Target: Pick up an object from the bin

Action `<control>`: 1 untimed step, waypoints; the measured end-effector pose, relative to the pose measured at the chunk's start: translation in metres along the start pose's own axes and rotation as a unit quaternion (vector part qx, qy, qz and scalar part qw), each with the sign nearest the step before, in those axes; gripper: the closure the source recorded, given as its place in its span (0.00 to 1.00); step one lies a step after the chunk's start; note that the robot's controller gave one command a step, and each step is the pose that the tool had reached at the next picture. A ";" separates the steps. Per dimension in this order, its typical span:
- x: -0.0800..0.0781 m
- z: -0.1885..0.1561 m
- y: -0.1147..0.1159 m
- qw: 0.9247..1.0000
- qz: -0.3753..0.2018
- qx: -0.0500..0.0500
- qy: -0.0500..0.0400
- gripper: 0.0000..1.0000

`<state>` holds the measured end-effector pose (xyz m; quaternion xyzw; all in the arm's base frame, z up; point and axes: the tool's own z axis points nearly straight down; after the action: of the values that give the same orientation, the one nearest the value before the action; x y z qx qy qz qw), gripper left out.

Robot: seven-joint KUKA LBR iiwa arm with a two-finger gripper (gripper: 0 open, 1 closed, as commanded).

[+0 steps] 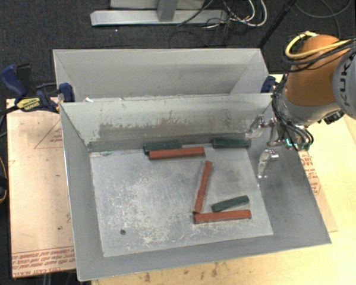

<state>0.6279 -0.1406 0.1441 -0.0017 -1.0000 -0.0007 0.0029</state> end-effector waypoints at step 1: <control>-0.002 -0.005 0.000 1.000 -0.001 0.001 -0.004 0.00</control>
Offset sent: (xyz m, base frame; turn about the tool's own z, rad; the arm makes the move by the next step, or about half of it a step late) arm -0.0656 0.0539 -0.0607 -0.1098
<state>0.6299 -0.1403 0.1490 -0.0005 -1.0000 0.0000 -0.0010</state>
